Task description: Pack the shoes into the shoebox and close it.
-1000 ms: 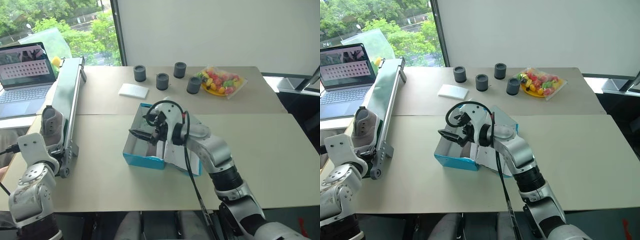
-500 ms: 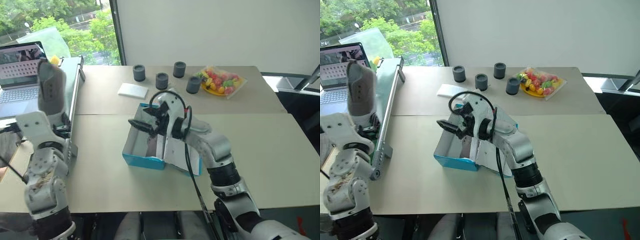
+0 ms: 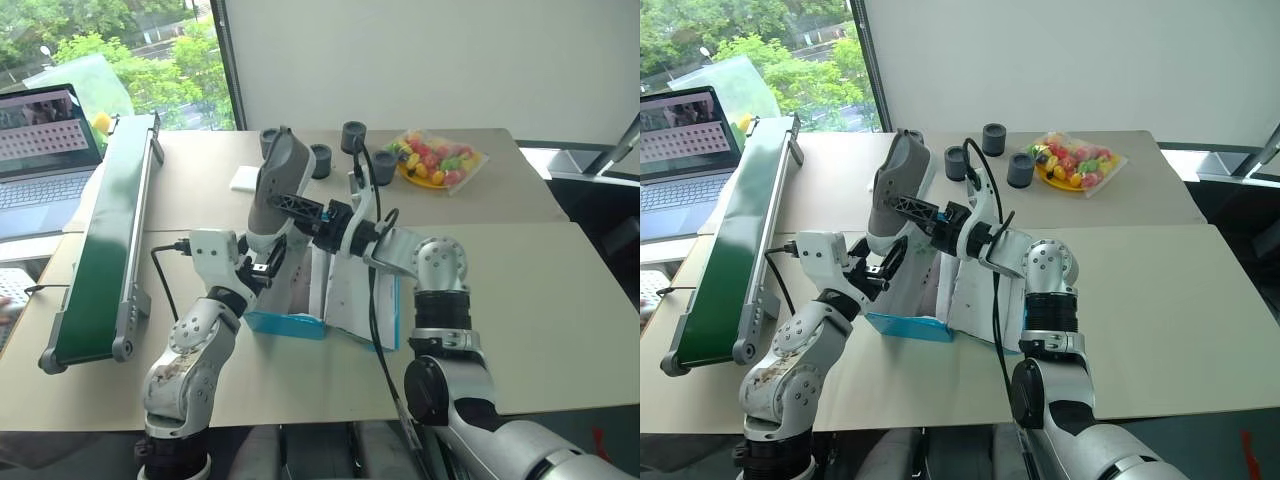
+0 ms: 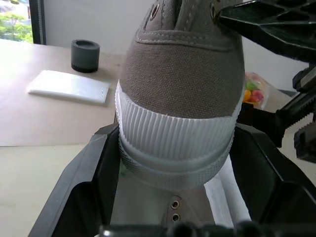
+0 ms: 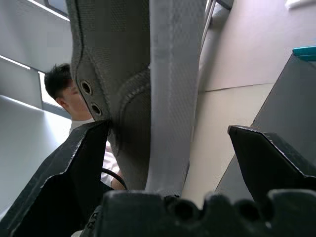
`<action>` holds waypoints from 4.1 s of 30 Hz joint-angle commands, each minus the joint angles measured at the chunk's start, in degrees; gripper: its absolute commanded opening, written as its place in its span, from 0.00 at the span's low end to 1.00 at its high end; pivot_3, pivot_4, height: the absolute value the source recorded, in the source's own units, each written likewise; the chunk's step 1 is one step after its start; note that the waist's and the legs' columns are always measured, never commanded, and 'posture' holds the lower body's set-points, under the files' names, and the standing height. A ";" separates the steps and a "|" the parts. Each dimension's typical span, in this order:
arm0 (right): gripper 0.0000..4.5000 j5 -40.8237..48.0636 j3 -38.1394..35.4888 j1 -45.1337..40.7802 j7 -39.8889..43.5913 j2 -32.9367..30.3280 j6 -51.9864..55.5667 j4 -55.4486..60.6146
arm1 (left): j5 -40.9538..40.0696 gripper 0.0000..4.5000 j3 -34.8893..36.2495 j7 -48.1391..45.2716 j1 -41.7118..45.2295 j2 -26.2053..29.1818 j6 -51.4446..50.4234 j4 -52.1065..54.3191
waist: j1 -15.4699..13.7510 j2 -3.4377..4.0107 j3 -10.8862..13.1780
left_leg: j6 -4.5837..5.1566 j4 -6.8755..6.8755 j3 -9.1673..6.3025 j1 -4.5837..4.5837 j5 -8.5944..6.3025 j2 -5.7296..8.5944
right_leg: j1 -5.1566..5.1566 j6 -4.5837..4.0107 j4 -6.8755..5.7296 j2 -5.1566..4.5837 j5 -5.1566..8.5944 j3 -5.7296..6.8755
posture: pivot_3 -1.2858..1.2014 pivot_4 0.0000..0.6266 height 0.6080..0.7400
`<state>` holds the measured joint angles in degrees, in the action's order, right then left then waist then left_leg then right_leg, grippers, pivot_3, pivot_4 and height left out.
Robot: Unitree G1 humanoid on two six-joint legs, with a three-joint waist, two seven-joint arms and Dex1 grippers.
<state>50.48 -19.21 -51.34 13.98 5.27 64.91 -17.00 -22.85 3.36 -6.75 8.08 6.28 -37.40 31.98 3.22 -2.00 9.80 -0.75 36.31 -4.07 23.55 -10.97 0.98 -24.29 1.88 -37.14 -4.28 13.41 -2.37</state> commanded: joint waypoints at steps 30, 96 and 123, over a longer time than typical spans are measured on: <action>0.08 6.80 -0.31 -3.49 -6.44 2.46 -7.31 1.90 | 1.31 0.99 -2.54 -4.17 -0.42 9.20 0.25 5.76 | -0.65 0.03 0.02 | 0.00 0.09 -0.01 0.01 0.00 0.02 | 0.05 0.03 0.03 0.00 0.01 0.02 | 0.52 0.24 0.89; 0.99 -16.62 -2.75 -35.62 -17.52 7.06 -6.83 -50.23 | -4.04 1.00 18.01 -43.78 -14.27 41.86 14.87 -1.89 | 2.10 0.25 0.04 | 0.03 -0.37 0.26 -0.94 -0.02 -1.02 | 0.68 -0.44 0.35 0.99 0.17 -0.09 | 0.52 0.24 0.89; 0.01 8.49 24.92 14.41 35.93 -40.81 17.30 42.94 | -4.17 1.00 14.69 -45.32 -8.33 42.44 14.83 -7.70 | 0.34 0.27 0.06 | 0.11 -0.25 0.38 0.38 -0.09 -0.97 | -0.68 -0.63 0.01 0.89 0.06 -0.07 | 0.52 0.24 0.89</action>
<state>59.50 3.23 -37.74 46.04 -33.99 86.29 21.61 -27.02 17.39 -51.71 -0.93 47.99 -23.56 23.80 3.56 -1.73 9.87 -0.64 36.07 -3.67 23.87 -11.06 0.01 -24.91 1.25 -37.11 -3.39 13.47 -2.44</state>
